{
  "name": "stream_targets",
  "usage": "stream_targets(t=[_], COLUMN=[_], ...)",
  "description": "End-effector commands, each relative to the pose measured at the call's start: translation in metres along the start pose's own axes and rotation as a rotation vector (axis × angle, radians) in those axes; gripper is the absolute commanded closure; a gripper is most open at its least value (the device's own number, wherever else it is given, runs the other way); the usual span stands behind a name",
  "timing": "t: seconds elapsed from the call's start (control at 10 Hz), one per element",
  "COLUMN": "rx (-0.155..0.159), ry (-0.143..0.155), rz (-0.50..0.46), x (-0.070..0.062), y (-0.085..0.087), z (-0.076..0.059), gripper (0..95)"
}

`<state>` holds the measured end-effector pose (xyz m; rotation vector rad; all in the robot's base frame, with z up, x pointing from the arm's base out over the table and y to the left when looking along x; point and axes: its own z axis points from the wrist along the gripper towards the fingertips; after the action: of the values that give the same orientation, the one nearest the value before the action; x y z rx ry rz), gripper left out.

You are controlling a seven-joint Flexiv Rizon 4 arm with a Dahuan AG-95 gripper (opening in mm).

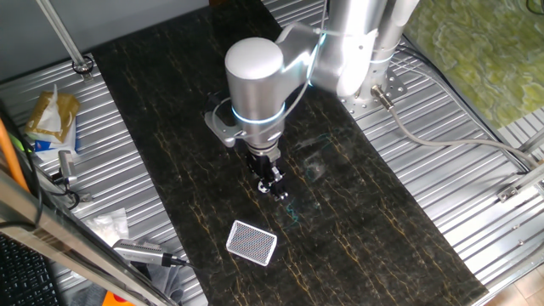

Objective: Push the soccer ball into the goal

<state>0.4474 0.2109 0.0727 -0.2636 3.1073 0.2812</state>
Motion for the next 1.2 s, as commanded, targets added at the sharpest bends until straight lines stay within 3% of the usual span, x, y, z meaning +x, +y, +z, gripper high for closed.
stream_targets(t=[0.1,1.2], rx=[-0.021,-0.027], ry=[-0.017,-0.04], rz=[-0.014,-0.007], x=[-0.003,-0.008], y=[-0.001,-0.005], z=[0.009,0.032], gripper=[19.0,19.0])
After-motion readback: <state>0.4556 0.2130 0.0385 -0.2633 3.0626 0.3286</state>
